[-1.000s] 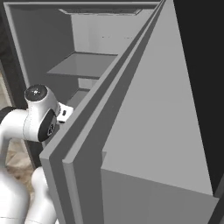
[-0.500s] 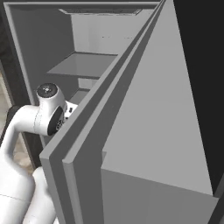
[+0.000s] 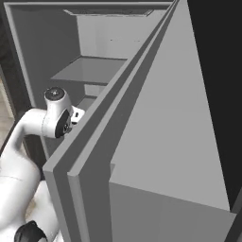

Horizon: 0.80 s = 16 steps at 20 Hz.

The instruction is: Open the fridge, remove the peach, squash, and shrimp, and place them on any counter.

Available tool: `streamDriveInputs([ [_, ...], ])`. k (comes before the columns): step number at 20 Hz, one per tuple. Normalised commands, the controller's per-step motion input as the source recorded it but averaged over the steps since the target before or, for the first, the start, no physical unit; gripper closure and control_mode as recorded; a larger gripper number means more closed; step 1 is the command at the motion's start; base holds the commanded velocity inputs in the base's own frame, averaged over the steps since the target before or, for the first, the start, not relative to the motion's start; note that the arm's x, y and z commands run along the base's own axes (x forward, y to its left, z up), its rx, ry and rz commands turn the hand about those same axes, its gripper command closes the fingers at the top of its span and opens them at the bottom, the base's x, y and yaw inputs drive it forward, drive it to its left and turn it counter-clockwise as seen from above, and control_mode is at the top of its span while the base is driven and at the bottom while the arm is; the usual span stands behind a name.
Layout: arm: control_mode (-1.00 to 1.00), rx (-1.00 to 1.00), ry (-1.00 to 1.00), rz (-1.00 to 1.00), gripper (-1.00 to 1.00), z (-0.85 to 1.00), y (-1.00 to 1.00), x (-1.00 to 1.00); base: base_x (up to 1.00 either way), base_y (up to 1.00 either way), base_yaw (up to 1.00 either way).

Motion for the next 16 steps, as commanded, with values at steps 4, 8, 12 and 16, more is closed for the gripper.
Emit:
streamDriveInputs([
  [4, -1.00, 0.00, 0.05, 0.00, -1.00, -0.06, 0.06, 0.60, 0.00, 0.00, 0.00],
  [8, -1.00, 0.00, 0.02, 0.00, -1.00, -0.11, 0.00, 0.54, 0.00, 0.00, 0.00],
  [12, -1.00, 0.00, 0.00, 0.00, -1.00, -0.11, 0.00, 0.51, 0.00, 0.00, 0.00],
  [16, -1.00, 0.00, 0.00, 0.00, -1.00, -0.18, 0.00, 0.47, 0.00, 0.00, 0.00],
])
